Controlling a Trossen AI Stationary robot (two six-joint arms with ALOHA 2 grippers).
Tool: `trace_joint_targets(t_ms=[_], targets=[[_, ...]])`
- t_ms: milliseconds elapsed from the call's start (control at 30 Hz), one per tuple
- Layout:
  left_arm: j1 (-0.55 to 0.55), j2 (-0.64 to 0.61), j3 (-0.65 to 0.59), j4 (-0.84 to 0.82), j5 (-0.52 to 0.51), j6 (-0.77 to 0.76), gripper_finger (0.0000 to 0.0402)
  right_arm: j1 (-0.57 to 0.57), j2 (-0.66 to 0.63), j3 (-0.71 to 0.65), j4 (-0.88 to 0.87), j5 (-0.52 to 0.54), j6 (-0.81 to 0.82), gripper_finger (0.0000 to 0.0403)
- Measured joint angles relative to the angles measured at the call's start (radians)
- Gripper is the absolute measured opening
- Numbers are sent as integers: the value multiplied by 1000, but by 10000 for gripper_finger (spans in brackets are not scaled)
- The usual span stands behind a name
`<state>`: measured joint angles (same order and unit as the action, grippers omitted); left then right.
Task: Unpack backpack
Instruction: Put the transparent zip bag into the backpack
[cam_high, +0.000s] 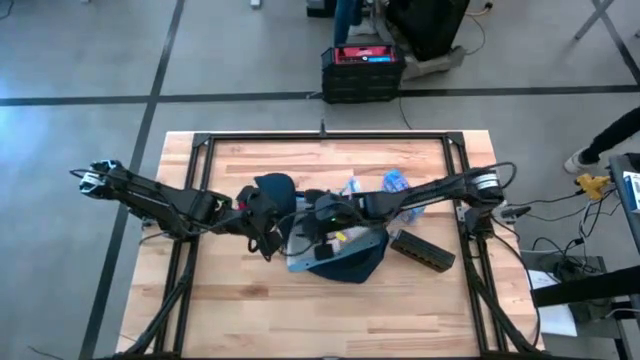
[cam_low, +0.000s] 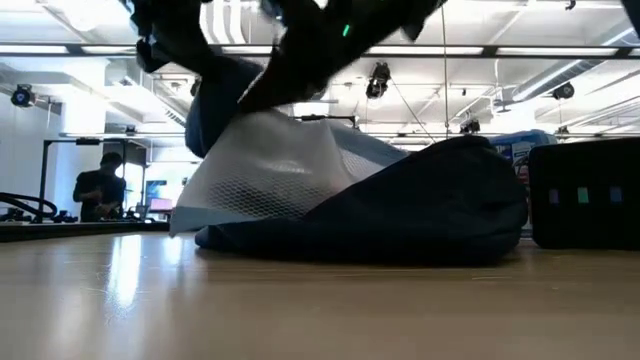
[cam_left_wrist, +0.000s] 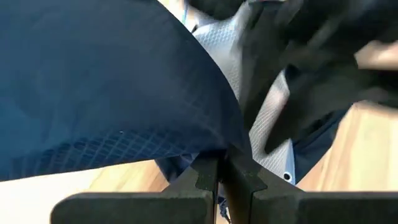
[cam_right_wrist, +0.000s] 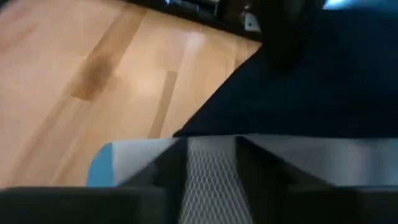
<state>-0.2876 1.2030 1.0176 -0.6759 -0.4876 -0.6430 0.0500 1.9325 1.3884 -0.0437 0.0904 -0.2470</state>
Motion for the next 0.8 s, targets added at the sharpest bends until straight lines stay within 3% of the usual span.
trace_joint_targets(t_ms=[133,267,400,533,667,800], targets=[[-43,0,18,-6,-17,24,0,-71,57,-6,-17,124,66,11],[-118,-9,50,20,-2,40,0,-149,105,-30,-31,125,157,3],[-223,-9,80,48,-65,47,0,-207,125,-62,-29,133,230,1],[-308,-11,95,41,-161,40,0,-221,114,-80,-24,56,235,0],[-306,-6,45,-30,-334,-44,0,-183,95,-66,-24,12,208,0],[-231,-5,-58,-64,-351,-194,5,-138,88,-56,-36,8,194,0]])
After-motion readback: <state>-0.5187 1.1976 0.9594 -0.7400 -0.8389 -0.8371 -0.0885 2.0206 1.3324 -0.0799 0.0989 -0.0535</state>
